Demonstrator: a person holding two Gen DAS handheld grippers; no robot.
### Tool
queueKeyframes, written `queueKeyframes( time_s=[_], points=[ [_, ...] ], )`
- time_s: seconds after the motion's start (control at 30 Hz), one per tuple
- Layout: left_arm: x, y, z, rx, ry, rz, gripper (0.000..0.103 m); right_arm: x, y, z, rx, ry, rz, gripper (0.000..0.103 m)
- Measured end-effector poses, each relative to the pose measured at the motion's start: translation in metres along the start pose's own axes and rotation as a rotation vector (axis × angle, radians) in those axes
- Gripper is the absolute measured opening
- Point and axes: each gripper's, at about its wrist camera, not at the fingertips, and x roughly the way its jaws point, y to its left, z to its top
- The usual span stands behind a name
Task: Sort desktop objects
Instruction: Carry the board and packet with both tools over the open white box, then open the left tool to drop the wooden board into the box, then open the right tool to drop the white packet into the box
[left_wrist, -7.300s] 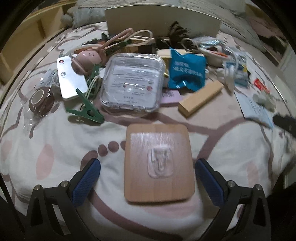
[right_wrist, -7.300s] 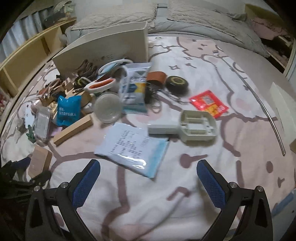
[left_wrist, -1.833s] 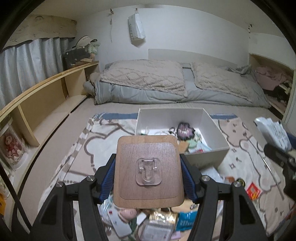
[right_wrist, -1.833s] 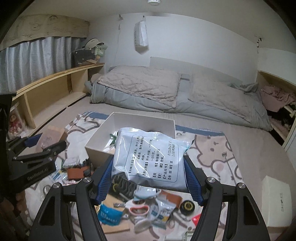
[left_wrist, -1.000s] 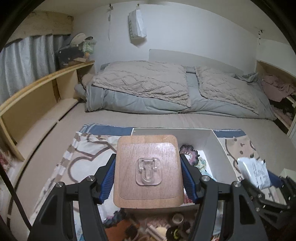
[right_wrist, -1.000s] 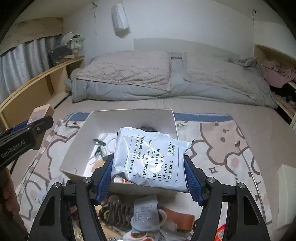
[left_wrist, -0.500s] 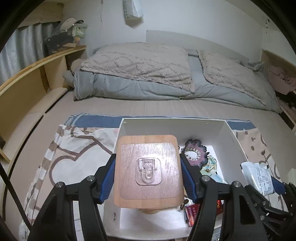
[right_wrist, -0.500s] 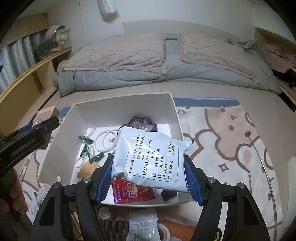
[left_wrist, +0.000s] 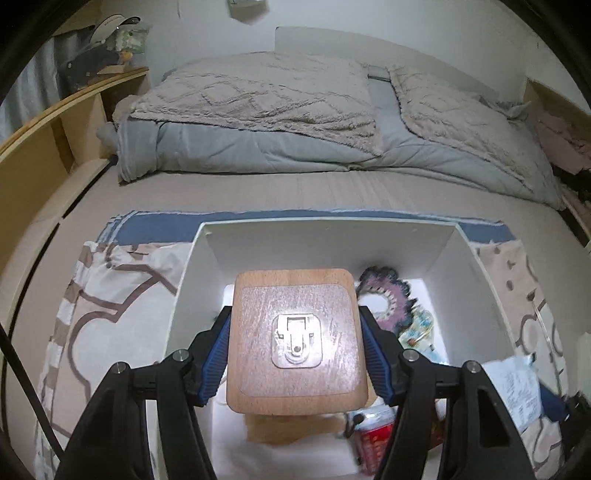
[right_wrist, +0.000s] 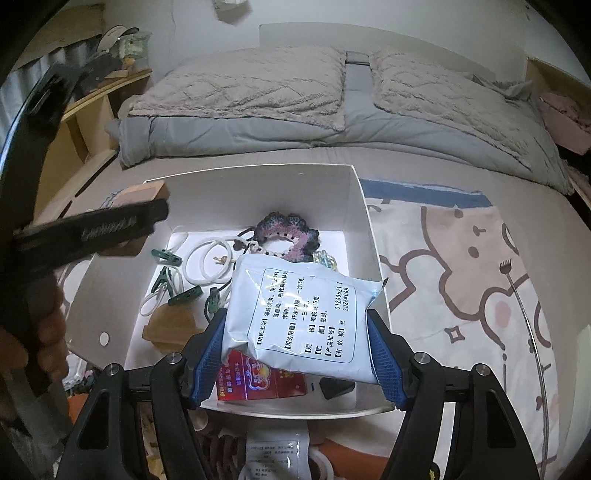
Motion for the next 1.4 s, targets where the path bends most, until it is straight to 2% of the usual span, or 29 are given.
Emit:
queueKeyframes(
  time_s=[0.23,0.4,0.43,0.47,0.53,0.97,1.2,1.37,1.4],
  points=[
    [0.012,0.002,0.006,-0.043,0.026,-0.016,0.064,0.005,0.002,-0.001,-0.038,0.011,-0.011,0.072],
    [0.024,0.002,0.004,-0.053,0.049,0.009,0.064,0.006,0.006,-0.001,-0.045,0.011,0.003,0.072],
    [0.024,0.002,0.003,-0.055,0.047,0.009,0.067,0.006,0.007,-0.001,-0.049,0.009,0.007,0.072],
    [0.024,0.003,0.003,-0.059,0.043,0.011,0.079,0.006,0.008,-0.001,-0.053,0.005,0.01,0.072],
    [0.02,0.003,0.003,-0.067,0.028,0.009,0.089,0.008,0.009,0.0,-0.056,0.001,0.015,0.072],
    [0.005,0.007,0.001,-0.034,-0.007,0.011,0.09,0.033,0.006,0.014,0.035,0.014,0.029,0.072],
    [-0.005,0.014,-0.001,-0.039,-0.043,0.05,0.09,0.047,0.007,0.021,0.036,0.041,0.028,0.072],
    [-0.013,0.024,-0.003,-0.025,-0.062,0.079,0.09,0.055,0.008,0.024,0.068,0.049,0.061,0.072],
    [-0.015,0.026,-0.003,-0.013,-0.066,0.09,0.09,0.055,0.009,0.024,0.067,0.048,0.064,0.075]
  ],
)
